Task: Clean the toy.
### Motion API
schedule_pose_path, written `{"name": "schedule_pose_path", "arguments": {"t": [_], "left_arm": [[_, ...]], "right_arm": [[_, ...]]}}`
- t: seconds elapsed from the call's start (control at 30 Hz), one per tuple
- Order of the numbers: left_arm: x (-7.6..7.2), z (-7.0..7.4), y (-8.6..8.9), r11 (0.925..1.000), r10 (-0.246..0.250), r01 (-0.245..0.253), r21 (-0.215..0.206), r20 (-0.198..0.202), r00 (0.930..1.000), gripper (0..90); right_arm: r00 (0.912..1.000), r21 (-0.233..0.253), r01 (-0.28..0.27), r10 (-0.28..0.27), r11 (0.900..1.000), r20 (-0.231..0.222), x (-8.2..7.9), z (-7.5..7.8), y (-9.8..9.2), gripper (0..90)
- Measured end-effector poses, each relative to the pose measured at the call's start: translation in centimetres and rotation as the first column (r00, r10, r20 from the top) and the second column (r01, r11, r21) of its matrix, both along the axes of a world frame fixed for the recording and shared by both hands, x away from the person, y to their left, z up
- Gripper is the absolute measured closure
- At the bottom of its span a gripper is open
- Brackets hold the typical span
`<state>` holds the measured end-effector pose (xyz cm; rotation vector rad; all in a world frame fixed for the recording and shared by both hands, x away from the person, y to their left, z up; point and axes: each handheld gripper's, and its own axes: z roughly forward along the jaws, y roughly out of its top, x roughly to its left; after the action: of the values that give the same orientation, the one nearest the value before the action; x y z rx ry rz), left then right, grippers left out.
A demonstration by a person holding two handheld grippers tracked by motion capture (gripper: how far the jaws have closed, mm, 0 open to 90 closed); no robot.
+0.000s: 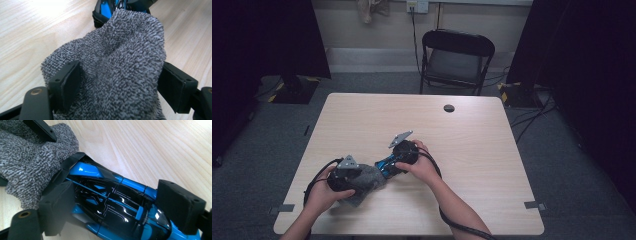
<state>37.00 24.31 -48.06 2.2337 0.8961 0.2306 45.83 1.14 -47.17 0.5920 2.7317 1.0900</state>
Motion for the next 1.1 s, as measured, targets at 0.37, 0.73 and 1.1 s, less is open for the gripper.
{"name": "schedule_pose_path", "arguments": {"t": [0.37,0.73,1.1], "left_arm": [[0.4,0.4,-0.5,0.9998,0.008,-0.008,-0.017,0.032,0.9994,25.5],[0.2,-0.2,-2.0,0.9978,-0.055,0.054,-0.039,-0.025,0.9981,65.2],[0.0,1.8,-0.4,0.9985,0.006,-0.007,-0.054,-0.031,0.9995,72.1]], "right_arm": [[0.9998,0.048,0.021,-0.02,0.999,-0.007,-0.3,-0.7,0.0,10.5],[0.9997,0.059,0.025,-0.024,0.998,-0.005,-0.2,-0.8,0.0,10.4],[0.9996,0.057,0.027,-0.027,0.998,-0.008,-0.2,-0.7,0.0,10.3]]}}
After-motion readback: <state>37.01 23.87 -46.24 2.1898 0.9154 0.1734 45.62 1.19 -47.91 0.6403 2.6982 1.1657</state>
